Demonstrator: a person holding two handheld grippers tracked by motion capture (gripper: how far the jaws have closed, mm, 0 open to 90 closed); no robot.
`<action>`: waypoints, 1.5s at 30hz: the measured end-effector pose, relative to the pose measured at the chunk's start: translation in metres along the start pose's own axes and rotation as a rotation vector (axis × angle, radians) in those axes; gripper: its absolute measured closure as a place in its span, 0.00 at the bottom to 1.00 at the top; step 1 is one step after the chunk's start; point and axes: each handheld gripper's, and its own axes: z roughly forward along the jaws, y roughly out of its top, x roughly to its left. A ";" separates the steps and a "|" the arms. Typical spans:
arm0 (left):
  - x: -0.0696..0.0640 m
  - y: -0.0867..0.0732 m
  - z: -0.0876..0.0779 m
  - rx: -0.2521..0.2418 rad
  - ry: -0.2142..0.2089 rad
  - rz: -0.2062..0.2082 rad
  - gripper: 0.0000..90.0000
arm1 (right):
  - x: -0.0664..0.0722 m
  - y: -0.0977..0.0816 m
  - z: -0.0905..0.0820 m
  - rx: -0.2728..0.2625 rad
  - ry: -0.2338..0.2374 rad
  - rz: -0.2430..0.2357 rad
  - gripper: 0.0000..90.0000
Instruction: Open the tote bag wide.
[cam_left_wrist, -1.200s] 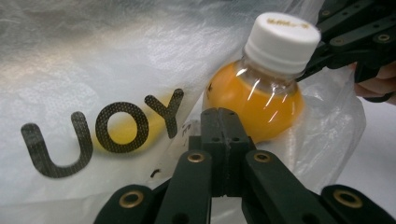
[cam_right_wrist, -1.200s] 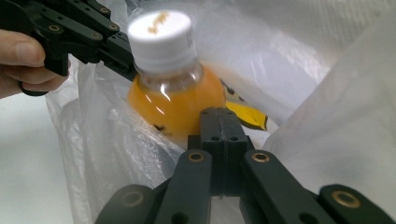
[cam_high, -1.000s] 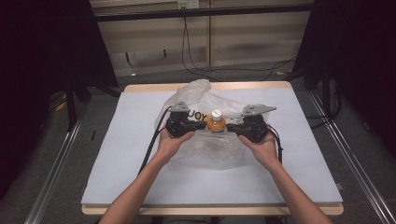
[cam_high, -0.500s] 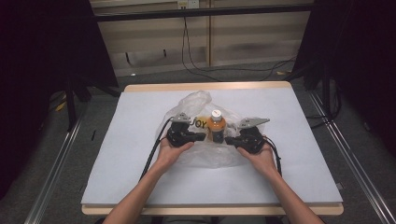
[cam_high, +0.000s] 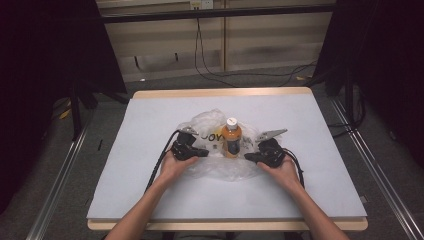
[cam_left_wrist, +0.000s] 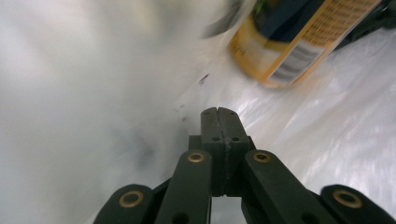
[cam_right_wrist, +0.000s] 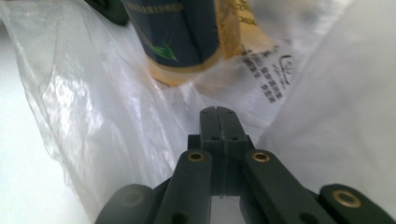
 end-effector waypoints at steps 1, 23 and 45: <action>0.002 -0.002 -0.004 0.007 0.006 0.010 1.00 | -0.001 0.000 -0.001 0.004 -0.006 -0.006 1.00; 0.022 -0.036 -0.044 0.010 0.055 0.014 1.00 | -0.027 -0.031 -0.042 0.016 -0.067 0.026 1.00; -0.004 -0.036 -0.063 -0.152 -0.038 0.058 1.00 | -0.009 -0.018 -0.066 -0.166 -0.024 0.038 1.00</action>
